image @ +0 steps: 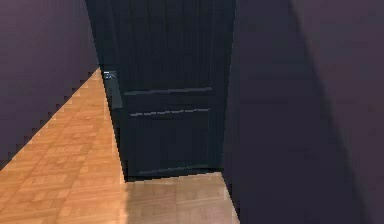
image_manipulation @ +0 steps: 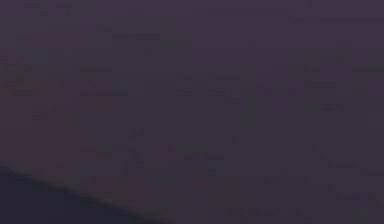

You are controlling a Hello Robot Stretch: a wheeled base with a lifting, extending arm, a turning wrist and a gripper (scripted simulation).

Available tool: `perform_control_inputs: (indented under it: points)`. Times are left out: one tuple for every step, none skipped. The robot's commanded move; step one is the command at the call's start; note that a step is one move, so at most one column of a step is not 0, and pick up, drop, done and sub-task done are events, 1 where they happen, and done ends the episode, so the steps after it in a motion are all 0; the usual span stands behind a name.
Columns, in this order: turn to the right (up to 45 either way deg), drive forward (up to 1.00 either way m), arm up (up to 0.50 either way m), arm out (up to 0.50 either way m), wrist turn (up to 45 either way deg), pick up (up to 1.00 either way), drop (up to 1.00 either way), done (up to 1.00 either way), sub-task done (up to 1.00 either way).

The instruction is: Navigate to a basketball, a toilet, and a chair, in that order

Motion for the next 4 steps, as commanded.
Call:
perform_control_inputs:
  points:
    - [-6.0,0.00,0.00,0.00,0.0,0.00,0.00,0.00,0.00]
    - [0.0,0.30,0.00,0.00,0.0,0.00,0.00,0.00,0.00]
    - [-45.0,0.00,0.00,0.00,0.0,0.00,0.00,0.00,0.00]
    - [0.0,1.00,0.00,0.00,0.0,0.00,0.00,0.00,0.00]
